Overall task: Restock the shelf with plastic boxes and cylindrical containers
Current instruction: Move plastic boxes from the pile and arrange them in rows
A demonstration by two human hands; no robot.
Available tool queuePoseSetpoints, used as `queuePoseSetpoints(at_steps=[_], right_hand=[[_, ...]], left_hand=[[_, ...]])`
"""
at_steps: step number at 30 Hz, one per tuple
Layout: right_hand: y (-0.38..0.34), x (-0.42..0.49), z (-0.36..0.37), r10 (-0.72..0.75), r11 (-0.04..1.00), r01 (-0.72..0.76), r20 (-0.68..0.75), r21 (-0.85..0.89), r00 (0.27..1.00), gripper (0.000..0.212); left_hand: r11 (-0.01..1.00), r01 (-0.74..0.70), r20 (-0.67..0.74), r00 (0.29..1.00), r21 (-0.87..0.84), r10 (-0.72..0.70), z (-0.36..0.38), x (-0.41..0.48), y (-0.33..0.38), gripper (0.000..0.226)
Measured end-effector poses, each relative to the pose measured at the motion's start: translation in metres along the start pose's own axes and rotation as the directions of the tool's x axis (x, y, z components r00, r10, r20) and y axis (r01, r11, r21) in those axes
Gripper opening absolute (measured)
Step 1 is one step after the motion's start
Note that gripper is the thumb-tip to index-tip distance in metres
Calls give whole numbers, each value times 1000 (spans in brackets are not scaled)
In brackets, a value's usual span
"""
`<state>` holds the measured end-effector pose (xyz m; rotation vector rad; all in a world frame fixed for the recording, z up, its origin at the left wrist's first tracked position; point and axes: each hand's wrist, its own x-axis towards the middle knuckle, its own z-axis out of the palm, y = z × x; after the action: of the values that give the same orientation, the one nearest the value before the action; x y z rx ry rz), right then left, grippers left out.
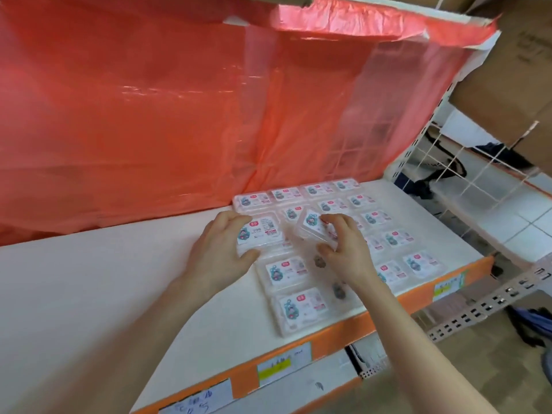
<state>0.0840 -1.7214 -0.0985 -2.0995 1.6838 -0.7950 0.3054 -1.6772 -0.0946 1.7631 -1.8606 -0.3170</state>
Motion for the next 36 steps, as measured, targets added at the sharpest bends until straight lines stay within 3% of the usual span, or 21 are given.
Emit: queuePoseSetpoints(at_steps=[11, 22, 29, 36], right_hand=[[97, 84, -61, -56, 993, 73, 170, -95, 984, 51], [143, 146, -57, -80, 953, 161, 300, -257, 951, 52], [142, 140, -50, -173, 885, 214, 135, -413, 976, 49], [144, 133, -46, -205, 885, 286, 244, -367, 948, 47]], left_hand=[[992, 127, 4, 992, 25, -127, 67, 63, 81, 61], [971, 196, 17, 980, 139, -201, 99, 105, 115, 59], [967, 202, 7, 979, 155, -205, 110, 121, 117, 57], [964, 193, -1, 981, 181, -196, 120, 138, 112, 56]])
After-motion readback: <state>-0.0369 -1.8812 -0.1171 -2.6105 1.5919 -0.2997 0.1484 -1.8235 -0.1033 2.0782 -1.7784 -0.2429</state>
